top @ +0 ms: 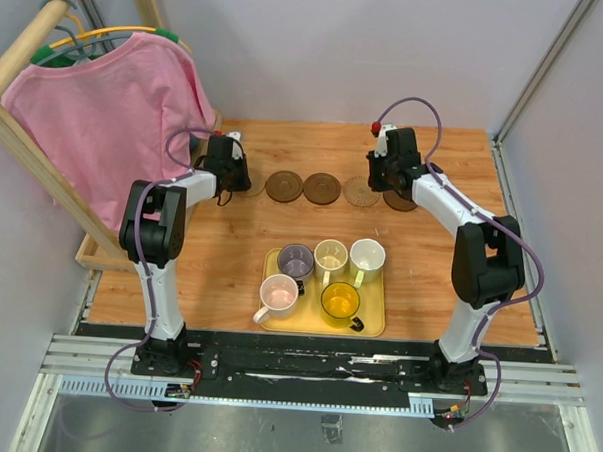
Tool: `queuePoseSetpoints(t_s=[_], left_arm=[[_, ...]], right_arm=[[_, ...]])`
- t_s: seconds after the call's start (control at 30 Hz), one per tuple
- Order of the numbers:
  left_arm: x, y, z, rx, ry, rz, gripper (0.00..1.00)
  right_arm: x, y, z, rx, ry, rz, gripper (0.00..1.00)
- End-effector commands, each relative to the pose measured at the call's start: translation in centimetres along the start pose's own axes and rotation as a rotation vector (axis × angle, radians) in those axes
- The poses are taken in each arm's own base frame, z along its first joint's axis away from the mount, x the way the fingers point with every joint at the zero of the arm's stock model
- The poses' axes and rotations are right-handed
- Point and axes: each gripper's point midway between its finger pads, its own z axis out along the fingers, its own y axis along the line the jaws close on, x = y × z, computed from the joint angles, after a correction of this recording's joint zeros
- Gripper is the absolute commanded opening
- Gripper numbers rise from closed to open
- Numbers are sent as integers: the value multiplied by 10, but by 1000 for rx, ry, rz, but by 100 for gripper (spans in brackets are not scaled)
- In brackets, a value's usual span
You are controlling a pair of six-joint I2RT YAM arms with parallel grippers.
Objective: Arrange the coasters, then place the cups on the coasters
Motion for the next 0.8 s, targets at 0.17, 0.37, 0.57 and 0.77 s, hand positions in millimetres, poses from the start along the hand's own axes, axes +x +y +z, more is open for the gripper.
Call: queuePoseSetpoints(t_s=[0.17, 0.37, 0.57, 0.77], left_arm=[[6, 5, -11, -39, 29, -29, 20], [14, 9, -13, -63, 54, -33, 20], [13, 8, -24, -63, 43, -37, 20], [5, 4, -24, -42, 15, -36, 20]], right_arm=[[-8, 5, -7, -1, -35, 14, 14], [-7, 5, -9, -4, -32, 17, 15], [-9, 7, -11, -13, -39, 24, 15], [-8, 6, -10, -7, -39, 22, 15]])
